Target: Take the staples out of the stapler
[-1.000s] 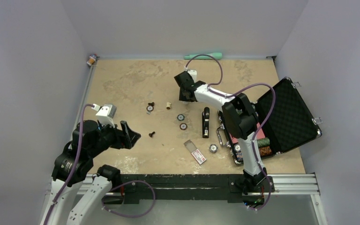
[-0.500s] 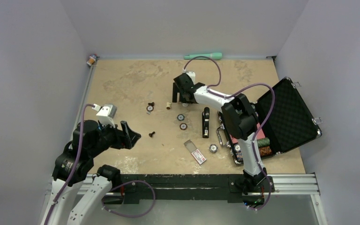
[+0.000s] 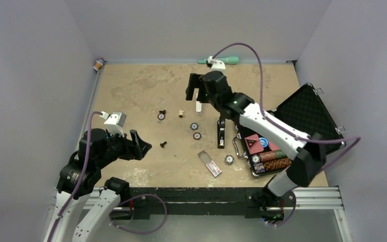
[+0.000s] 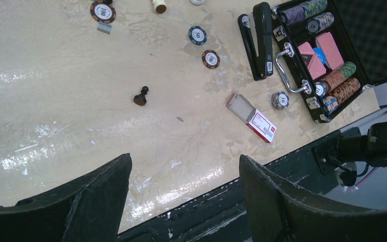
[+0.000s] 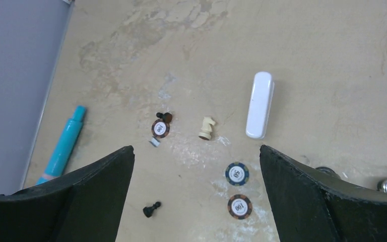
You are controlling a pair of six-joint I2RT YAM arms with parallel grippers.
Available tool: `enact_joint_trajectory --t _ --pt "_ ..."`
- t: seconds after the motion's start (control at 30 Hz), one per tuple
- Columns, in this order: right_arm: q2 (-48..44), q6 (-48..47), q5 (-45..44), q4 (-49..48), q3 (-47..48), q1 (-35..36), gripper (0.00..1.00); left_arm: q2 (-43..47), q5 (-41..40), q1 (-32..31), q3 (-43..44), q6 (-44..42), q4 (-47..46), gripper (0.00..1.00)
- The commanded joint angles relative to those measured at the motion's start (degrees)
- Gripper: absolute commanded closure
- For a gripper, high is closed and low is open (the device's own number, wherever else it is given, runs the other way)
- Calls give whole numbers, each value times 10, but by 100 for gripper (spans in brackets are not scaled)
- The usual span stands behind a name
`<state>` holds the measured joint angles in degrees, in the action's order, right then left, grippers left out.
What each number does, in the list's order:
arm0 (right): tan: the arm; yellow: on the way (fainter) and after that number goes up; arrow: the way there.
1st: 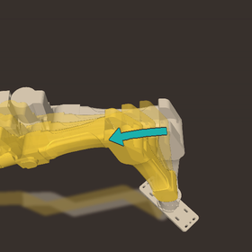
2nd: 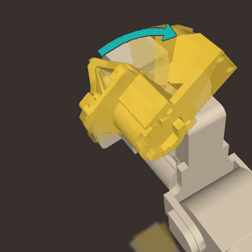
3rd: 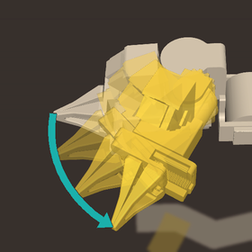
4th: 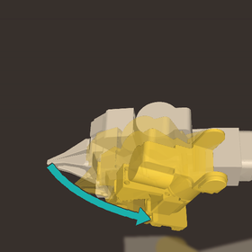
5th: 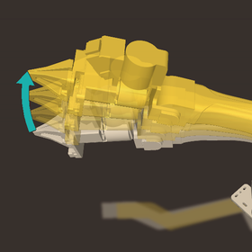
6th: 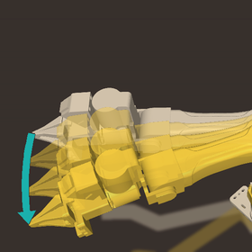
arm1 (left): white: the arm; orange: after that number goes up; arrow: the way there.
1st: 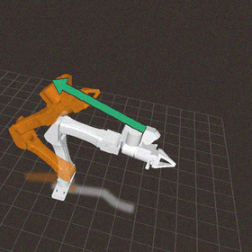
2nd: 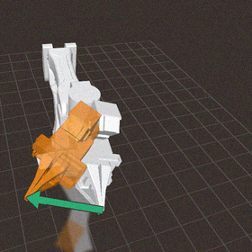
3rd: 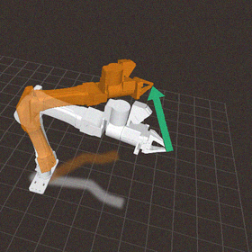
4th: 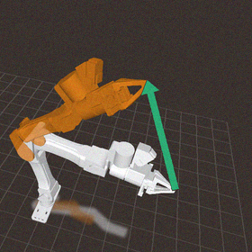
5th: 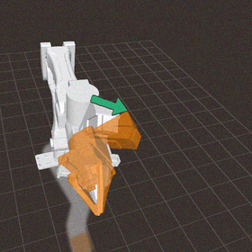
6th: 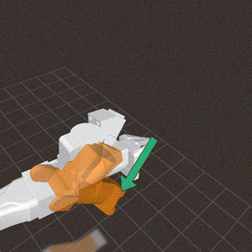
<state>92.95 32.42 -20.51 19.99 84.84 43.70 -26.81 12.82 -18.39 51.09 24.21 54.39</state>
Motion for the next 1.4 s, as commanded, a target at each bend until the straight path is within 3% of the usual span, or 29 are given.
enact_joint_trajectory --t 0.0,0.23,0.53,0.9,1.2,1.37 --pt "-82 27 -26 -26 -104 -4 1 -7 -6 4 0 -11 -16 19" --pt "-231 61 -72 -45 -265 -5 1 -5 -18 5 2 -8 -12 19" --pt "-274 138 -92 -17 -356 -5 1 -12 -21 5 2 -7 -11 19" --pt "-239 151 -68 -34 -393 -5 1 -12 -24 5 2 -6 -10 19" --pt "-124 159 -72 -33 -370 1 1 -6 -26 6 3 -7 -10 1" --pt "-84 155 -77 -40 -363 1 2 -7 -25 7 3 -7 -10 0"
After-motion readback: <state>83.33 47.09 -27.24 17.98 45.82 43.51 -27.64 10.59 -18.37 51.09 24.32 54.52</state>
